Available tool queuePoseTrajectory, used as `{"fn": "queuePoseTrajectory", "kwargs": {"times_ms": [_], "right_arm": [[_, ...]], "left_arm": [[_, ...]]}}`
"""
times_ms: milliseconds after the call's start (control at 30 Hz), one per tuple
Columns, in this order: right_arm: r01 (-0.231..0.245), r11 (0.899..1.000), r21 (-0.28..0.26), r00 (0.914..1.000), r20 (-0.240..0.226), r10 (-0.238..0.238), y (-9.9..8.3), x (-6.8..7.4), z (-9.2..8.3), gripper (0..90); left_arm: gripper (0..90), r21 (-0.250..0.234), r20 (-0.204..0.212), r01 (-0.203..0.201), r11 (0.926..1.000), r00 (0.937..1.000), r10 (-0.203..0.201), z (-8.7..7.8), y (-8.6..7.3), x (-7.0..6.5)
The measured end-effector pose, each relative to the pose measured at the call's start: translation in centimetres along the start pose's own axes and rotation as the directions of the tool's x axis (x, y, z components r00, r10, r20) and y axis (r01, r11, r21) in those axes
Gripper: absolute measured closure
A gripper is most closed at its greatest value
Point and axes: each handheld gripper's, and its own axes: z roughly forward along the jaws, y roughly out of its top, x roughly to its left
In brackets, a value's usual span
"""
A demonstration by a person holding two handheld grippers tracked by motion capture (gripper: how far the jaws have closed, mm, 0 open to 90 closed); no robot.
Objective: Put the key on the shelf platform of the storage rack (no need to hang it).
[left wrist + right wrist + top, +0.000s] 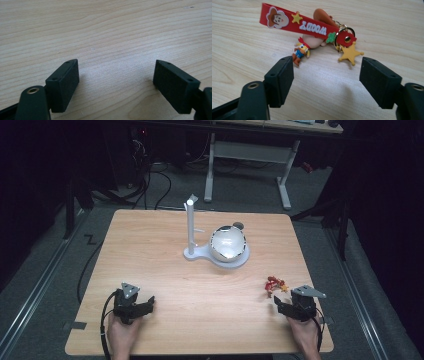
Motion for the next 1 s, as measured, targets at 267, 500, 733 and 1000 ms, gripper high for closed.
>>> {"fn": "queuePoseTrajectory", "kwargs": {"times_ms": [267, 500, 733, 1000], "right_arm": [[0.032, 0.999, -0.010, 0.9993, 0.021, -0.032, 1.2, 0.8, 0.4, 20.1], [0.042, 0.999, 0.002, 0.9988, 0.027, -0.042, 2.0, 1.1, 1.2, 20.0], [0.028, 1.000, -0.002, 0.9994, 0.022, -0.028, 2.6, 1.1, 1.8, 18.6], [0.028, 0.999, 0.015, 0.9994, 0.018, -0.029, 3.3, 1.4, 3.1, 18.1]], "left_arm": [[21.1, 0.001, 0.001, -0.001, 1.0000, 1.0000, 0.001, 0.0, 0.0, 0.0], [21.1, 0.001, 0.001, 0.000, 1.0000, 1.0000, 0.000, 0.0, 0.0, 0.0], [21.3, -0.002, -0.004, 0.004, 1.0000, 1.0000, -0.004, 0.0, 0.0, 0.0], [21.3, -0.003, -0.010, 0.013, 0.9999, 0.9999, -0.013, 0.0, 0.0, 0.0]]}}
